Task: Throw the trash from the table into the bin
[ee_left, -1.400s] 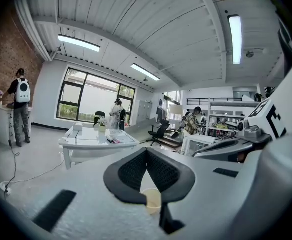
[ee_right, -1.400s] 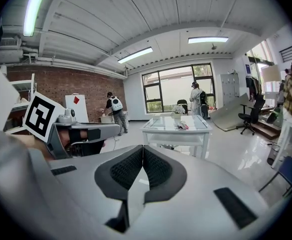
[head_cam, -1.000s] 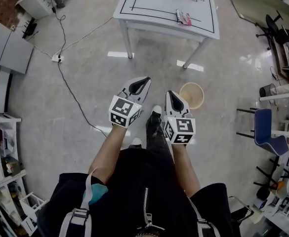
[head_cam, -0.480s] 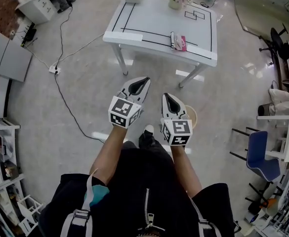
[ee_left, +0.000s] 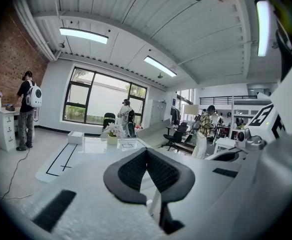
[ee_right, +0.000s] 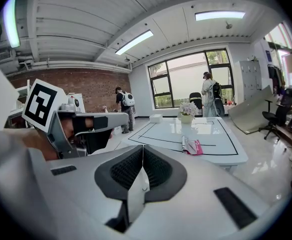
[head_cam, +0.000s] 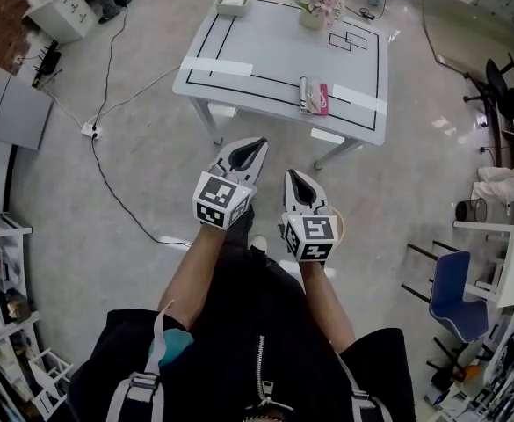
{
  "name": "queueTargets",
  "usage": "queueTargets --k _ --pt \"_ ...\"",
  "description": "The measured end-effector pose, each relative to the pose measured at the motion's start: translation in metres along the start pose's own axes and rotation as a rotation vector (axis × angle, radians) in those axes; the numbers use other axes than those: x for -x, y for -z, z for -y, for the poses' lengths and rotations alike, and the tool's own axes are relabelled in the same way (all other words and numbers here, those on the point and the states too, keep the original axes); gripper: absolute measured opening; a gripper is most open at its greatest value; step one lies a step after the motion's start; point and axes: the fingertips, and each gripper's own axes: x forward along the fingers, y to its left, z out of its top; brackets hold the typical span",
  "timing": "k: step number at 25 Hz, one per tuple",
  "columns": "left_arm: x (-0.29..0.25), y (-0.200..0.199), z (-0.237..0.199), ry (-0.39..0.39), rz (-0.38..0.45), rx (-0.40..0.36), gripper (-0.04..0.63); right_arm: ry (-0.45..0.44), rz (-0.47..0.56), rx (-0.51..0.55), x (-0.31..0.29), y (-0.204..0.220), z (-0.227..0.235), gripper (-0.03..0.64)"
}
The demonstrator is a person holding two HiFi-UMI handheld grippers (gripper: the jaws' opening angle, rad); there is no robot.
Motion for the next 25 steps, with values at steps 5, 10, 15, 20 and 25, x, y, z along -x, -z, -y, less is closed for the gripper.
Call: queueTargets --k 5,10,15,20,25 --pt "-0.049 -0.011 -0.045 0.017 0.007 0.008 0.006 0.014 -0.006 -0.006 -0.056 -0.023 0.023 0.009" --pt "-0.092 -0.035 -0.100 0.043 0.011 0.014 0.006 0.041 -0.001 0.003 -0.118 -0.065 0.038 0.009" --pt "-0.120 -0.041 -0.143 0.066 -0.004 -0.001 0.006 0.080 0.022 0.014 -0.163 -0.102 0.048 0.009" --pt "-0.142 -0.042 -0.168 0.085 -0.016 0.033 0.006 0.123 0.016 0.018 -0.189 -0.113 0.068 0.011" --pt "-0.166 -0.036 -0.182 0.085 -0.038 0.045 0.006 0.143 -0.004 0.007 -0.207 -0.113 0.090 0.011"
